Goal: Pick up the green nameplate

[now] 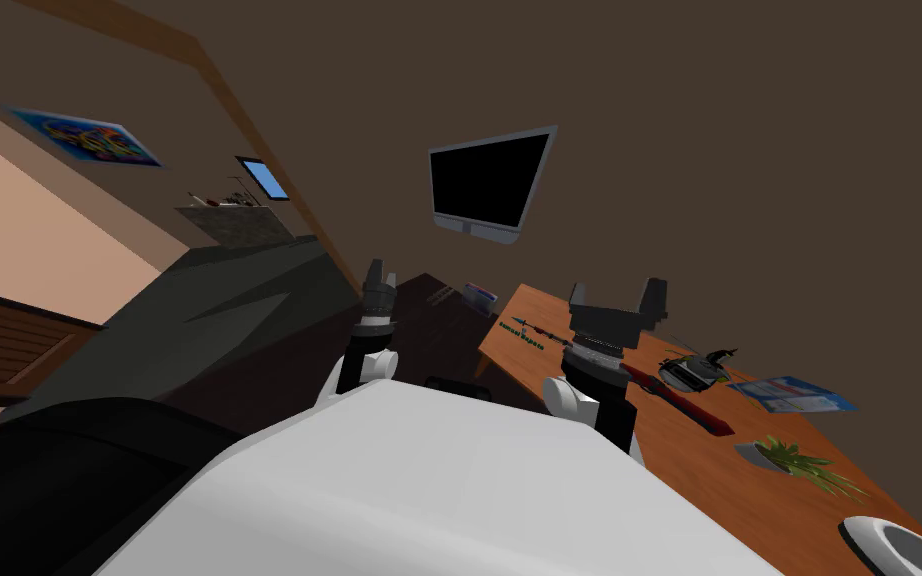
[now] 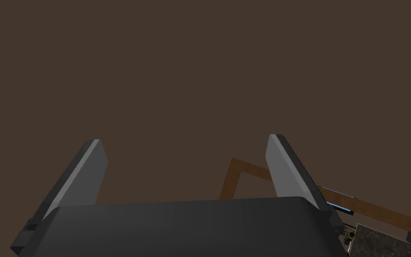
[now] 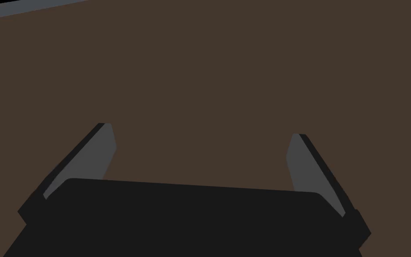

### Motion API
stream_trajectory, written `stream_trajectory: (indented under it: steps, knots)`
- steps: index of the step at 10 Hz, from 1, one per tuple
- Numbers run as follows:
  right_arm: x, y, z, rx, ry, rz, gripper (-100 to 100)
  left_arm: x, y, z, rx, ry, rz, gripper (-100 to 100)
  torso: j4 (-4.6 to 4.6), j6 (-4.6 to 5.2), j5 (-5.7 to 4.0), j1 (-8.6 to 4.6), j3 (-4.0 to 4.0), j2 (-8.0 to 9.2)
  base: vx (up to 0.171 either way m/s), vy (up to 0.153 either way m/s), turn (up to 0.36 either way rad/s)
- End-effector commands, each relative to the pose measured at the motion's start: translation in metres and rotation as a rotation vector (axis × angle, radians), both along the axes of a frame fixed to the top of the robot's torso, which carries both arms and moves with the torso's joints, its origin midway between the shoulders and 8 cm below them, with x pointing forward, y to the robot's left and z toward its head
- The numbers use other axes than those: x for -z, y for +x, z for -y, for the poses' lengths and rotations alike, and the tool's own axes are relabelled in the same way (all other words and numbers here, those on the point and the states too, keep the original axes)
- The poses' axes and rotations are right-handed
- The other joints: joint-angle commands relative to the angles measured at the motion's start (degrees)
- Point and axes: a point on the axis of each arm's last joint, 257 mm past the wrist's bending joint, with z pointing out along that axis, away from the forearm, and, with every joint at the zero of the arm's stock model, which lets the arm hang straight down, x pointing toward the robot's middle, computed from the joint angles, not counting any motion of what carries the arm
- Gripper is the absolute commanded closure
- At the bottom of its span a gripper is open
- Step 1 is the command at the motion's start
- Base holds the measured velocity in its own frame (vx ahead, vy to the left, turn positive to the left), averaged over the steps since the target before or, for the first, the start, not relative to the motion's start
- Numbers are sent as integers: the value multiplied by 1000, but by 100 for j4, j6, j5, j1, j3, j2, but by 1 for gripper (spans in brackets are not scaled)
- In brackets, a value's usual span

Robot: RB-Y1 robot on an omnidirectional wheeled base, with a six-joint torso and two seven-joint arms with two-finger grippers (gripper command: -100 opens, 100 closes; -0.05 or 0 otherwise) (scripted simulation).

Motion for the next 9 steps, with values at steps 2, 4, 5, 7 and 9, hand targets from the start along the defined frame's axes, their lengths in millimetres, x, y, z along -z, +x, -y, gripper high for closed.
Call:
stream_trajectory:
  steps: [2,4,5,7,9]
  knots:
    - [19,9,-2,30,-91,-52,-100,0,0,0,0,0,0,0,3,-1,3,17,9,17,-76,68,74]
    - [40,18,-3,60,-180,-102,-100,0,0,0,0,0,0,0,7,0,6,25,18,32,-73,59,73]
    - [53,23,-3,79,-232,-131,-100,0,0,0,0,0,0,0,6,-1,5,19,16,27,-44,39,109]
    - [67,27,-2,99,-288,-162,-100,0,0,0,0,0,0,0,4,-1,2,11,9,16,-26,29,84]
    - [98,37,1,140,-410,-226,-100,0,0,0,0,0,0,0,2,-1,1,6,4,7,-14,31,109]
